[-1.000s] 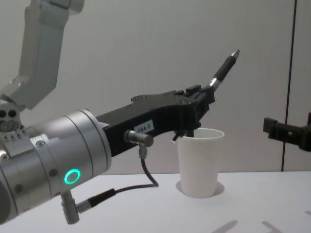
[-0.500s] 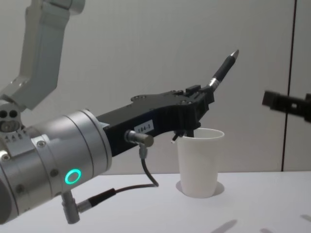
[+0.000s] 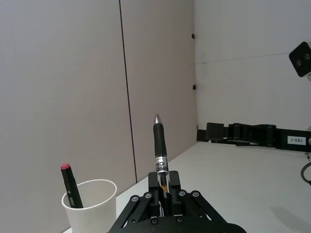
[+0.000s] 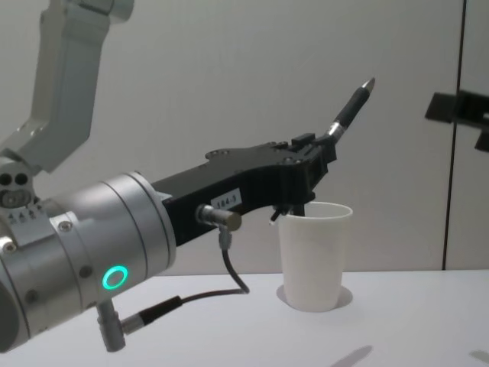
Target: Place the pen into the pen holder.
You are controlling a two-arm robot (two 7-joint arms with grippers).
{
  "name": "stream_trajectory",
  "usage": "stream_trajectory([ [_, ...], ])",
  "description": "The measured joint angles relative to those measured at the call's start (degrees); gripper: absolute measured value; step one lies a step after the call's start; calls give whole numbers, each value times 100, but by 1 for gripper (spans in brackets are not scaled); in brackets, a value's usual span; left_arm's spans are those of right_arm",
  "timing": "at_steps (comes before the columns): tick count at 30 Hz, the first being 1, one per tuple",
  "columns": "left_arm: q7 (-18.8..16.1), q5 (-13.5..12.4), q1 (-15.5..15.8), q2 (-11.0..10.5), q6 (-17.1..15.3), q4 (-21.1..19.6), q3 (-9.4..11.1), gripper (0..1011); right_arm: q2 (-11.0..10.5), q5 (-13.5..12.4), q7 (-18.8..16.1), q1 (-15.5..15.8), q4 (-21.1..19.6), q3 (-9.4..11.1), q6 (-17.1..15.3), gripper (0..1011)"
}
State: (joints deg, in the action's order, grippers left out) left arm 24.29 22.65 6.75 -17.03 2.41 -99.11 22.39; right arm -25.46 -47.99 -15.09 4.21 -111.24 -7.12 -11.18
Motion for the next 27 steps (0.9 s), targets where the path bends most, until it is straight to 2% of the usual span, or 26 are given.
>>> stream_trajectory([
  [1, 0, 0, 0, 0, 0, 0, 0, 133, 0, 0, 0, 0, 0, 0, 0, 1002],
  [2, -1, -1, 0, 0, 0, 0, 0, 133, -37, -224, -52, 12, -19, 31, -102, 1001],
  [6, -1, -1, 0, 0, 0, 0, 0, 134, -115, -785, -161, 18, -38, 99, -372, 1001],
  [7, -1, -1, 0, 0, 0, 0, 0, 134, -115, -785, -161, 18, -38, 99, -372, 1001],
  [10, 0, -1, -1, 0, 0, 0, 0, 133, -123, -1154, -211, -28, -6, 108, -561, 1001],
  [18, -1, -1, 0, -1, 0, 0, -1, 133, 1, -1631, -235, -236, 189, 34, -812, 1001],
  [27, 0, 0, -1, 0, 0, 0, 0, 133, 238, -1854, -278, -580, 498, -138, -1006, 1001],
])
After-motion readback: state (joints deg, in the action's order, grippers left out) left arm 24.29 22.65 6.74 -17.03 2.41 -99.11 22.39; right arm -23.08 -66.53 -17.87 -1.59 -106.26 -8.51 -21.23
